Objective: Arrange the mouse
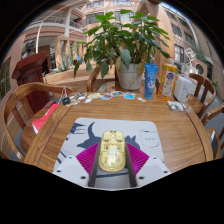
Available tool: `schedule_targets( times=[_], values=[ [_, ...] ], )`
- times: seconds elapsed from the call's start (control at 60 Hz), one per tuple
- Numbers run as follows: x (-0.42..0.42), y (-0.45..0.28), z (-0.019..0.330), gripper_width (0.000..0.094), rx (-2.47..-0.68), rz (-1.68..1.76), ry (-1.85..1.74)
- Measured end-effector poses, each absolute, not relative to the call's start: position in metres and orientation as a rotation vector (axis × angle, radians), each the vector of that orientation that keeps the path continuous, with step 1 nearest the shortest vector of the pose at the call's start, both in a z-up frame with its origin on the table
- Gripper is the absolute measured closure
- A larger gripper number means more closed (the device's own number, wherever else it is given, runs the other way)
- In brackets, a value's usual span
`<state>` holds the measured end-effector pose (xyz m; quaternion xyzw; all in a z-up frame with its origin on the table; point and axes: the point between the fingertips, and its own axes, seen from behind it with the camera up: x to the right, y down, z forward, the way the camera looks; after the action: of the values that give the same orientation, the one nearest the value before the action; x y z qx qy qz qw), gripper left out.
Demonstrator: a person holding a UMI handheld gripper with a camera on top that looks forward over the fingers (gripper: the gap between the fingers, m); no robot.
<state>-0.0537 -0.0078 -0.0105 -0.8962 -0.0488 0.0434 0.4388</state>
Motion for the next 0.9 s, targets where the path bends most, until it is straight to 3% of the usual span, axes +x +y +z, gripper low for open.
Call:
schedule_targets(
  times=[0.067,0.167,0.567,0.9],
  values=[
    [-0.052,-0.011,-0.004,0.0392,-2.228,0.108,-0.120],
    [-0.051,-0.026,0.021,0.0066,-2.195,0.084,-0.130],
    [-0.054,-0.164,0.163,0.0082,-2.033,0.050,-0.168],
    [-0.056,-0.256,0.189,0.0082,-2.003,0.045,-0.215]
  ],
)
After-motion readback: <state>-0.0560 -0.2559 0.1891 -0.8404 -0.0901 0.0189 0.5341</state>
